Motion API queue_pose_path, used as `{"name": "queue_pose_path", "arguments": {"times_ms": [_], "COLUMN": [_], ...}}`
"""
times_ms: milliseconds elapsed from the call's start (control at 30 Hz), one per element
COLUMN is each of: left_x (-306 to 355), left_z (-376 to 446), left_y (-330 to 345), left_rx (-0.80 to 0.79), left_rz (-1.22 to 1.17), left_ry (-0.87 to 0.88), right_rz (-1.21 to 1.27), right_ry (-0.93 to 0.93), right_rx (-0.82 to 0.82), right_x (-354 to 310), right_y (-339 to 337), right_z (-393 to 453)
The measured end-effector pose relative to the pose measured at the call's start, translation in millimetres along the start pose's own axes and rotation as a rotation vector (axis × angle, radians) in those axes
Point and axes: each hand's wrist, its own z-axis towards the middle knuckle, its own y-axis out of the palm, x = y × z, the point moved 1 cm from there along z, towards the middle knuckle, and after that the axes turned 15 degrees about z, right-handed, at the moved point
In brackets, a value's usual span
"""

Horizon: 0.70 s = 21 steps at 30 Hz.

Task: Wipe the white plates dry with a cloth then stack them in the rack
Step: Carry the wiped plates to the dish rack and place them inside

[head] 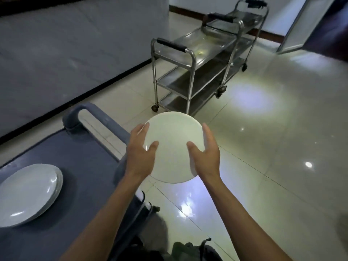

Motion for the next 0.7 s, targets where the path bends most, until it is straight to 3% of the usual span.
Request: {"name": "queue_pose_path", "arguments": {"times_ms": [400, 700], "left_x": [152, 252], "left_z": [-8, -23], "left_y": [145, 245], "left_rx": [-0.365, -0.701], "left_rz": [-0.062, -0.284], "left_ry": [0.362, 0.576], "right_rz": [0.029, -0.052], "right_ry": [0.038, 0.021], "right_rx": [0.536, 0.931], "right_x": [-5, -10], "right_y": [-185, -280], "right_z": [-3, -10]}}
